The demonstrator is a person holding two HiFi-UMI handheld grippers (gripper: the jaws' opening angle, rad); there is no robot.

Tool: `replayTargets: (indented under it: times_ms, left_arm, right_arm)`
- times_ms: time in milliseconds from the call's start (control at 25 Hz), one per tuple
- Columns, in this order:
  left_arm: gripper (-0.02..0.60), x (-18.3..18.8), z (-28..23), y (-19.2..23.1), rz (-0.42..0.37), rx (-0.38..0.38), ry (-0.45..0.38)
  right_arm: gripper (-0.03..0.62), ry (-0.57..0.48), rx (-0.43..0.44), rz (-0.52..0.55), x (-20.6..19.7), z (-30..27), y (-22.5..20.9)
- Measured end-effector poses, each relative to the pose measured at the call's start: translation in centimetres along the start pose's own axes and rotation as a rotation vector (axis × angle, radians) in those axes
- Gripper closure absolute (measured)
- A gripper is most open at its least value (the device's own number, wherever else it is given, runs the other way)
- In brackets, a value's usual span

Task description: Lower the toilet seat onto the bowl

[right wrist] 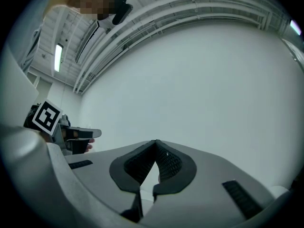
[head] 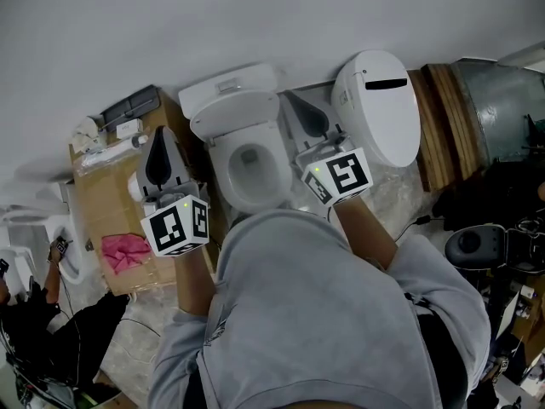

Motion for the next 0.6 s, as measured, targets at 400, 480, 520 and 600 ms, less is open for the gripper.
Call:
replayTargets:
  times_ms: [400, 480, 520, 600]
  left_arm:
    - [0.581, -0.32, 0.36, -0.40, 0.001, 0.005, 0.005]
    - [0.581, -0.40, 0.46, -0.44, 0.003, 0.006, 0.007]
    - [0.581, -0.42, 0.51, -0.49, 0.004, 0.007, 0.007]
    - [0.581, -0.48, 0.59, -0.57, 0.004, 0.008, 0.007]
  right_arm:
    - [0.596, 0.008, 0.002, 0.005, -0.82, 0.35, -0.02]
    - [0.595, 0.009, 0.007, 0.004, -0.89, 0.44, 0.06]
    - [0.596, 0.008, 0.008, 0.005, -0.88, 0.51, 0.07]
    - [0.595, 0.006, 0.010, 0.006, -0.86, 0.59, 0.03]
Point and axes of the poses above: the fingertips, and each gripper's own axes: z backward along the fingers, y to its left, x out of its top, the point moved 3 cm from there along z, backward along the fingers, and after that the axes turned 15 degrees about y, right-handed, at the moved point
